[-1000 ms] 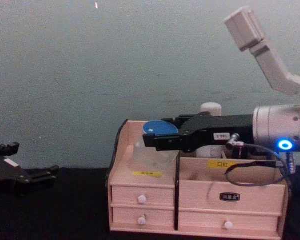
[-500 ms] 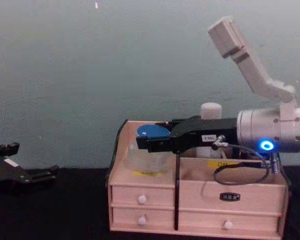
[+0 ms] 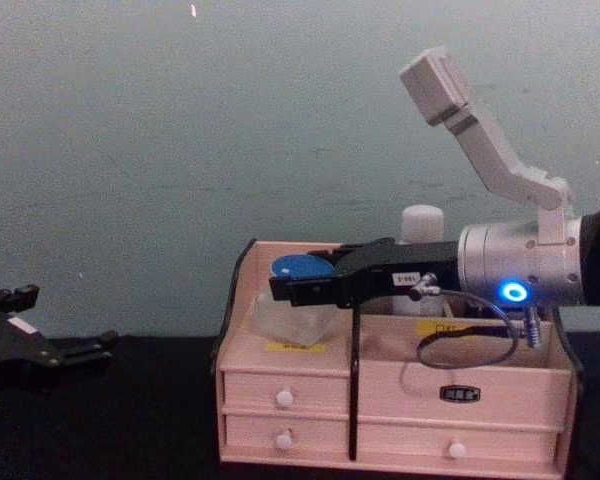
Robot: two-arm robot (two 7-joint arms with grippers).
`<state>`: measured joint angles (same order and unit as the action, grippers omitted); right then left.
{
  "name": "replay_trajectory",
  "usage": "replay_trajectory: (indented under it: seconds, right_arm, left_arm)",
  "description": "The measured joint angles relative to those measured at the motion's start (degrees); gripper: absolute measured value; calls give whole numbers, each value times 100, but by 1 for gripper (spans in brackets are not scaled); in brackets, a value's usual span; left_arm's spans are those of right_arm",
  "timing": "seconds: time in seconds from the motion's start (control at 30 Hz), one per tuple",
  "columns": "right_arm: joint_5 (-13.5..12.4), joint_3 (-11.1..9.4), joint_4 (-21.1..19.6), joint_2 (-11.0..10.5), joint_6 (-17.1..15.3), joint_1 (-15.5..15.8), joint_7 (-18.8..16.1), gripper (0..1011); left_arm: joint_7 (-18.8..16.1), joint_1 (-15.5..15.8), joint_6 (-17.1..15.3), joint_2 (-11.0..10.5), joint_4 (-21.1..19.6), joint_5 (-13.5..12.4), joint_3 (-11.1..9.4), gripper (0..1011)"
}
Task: Pick up the facial cleanser and watermelon frost from the table and place them into the tiered storage box.
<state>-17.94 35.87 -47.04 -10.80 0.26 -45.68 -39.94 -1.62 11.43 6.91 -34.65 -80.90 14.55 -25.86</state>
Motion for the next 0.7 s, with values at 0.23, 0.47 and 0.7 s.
replay_trajectory:
  seconds: [0.23, 0.47, 0.7]
  right_arm:
    - [57, -49, 56, 40, -3, -12, 16, 710]
    - [61, -53, 58, 41, -2, -12, 16, 711]
    - [55, -48, 51, 38, -6, -12, 20, 710]
  left_arm:
    - [0, 0, 0, 0, 0, 0, 0, 1001]
    - [0, 0, 0, 0, 0, 0, 0, 1001]
    - [0, 0, 0, 0, 0, 0, 0, 1001]
